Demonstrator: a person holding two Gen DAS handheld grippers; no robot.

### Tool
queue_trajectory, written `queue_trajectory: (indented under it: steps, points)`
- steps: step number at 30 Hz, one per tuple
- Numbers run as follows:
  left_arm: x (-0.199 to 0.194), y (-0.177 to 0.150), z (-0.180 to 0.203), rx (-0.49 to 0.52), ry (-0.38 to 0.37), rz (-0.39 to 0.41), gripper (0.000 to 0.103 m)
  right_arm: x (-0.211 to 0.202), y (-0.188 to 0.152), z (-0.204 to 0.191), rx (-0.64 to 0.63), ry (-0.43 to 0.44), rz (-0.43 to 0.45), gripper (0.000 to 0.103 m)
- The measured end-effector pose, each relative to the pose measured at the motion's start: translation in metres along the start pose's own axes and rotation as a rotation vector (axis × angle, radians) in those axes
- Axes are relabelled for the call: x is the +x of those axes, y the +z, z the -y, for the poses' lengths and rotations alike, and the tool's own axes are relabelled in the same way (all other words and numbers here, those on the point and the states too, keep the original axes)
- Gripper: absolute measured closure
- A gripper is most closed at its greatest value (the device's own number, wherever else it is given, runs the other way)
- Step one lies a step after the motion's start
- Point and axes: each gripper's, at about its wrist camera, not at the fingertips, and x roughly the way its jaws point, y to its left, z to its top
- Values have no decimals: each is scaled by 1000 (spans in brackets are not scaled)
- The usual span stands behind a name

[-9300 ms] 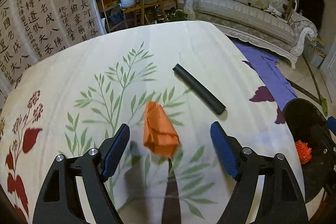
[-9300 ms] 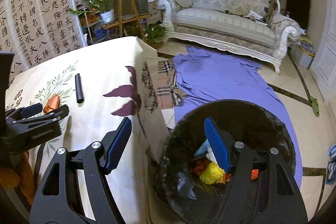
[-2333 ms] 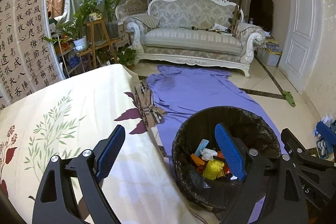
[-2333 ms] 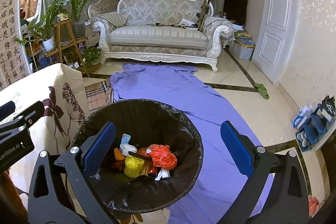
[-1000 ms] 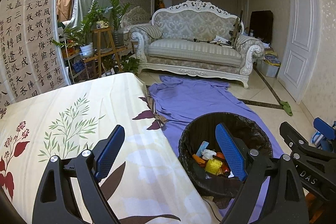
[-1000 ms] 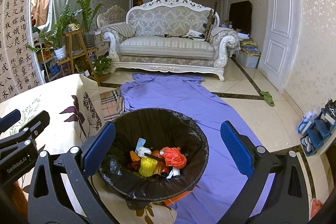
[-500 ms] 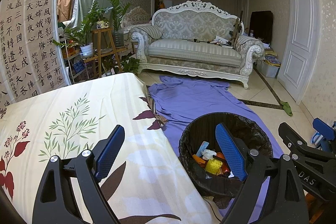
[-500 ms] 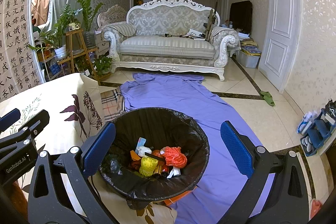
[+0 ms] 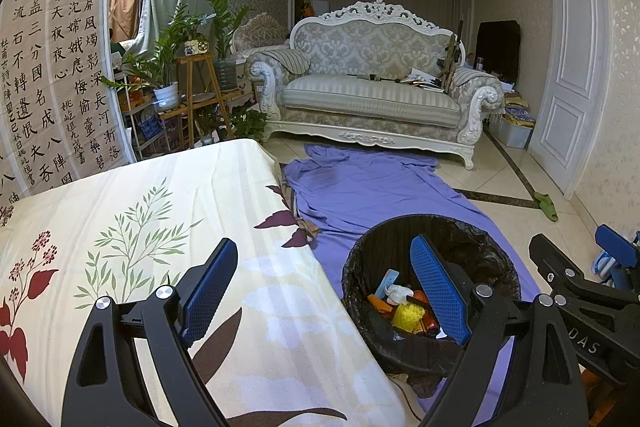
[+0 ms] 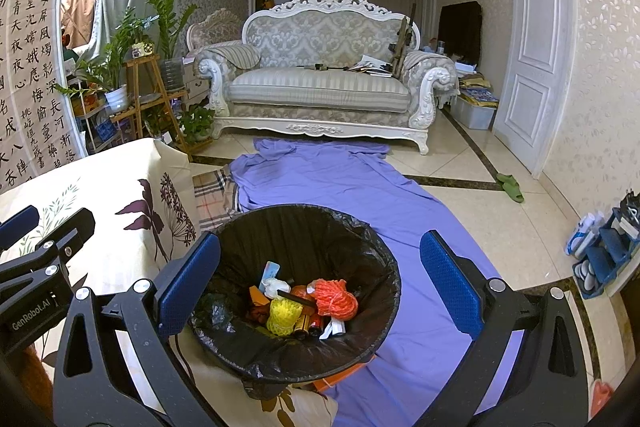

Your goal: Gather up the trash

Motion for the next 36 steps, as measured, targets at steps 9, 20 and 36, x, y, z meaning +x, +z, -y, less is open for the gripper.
queue_trajectory:
  steps: [9, 20, 36]
  points:
    - [-1, 0, 0, -1, -1, 0, 17, 0, 0, -1, 0, -1, -1, 5]
    - [-4, 1, -1, 0, -1, -2, 17, 1, 0, -1, 0, -1, -1, 5]
    - [-6, 4, 0, 1, 9, 29, 17, 0, 0, -1, -1, 0, -1, 5]
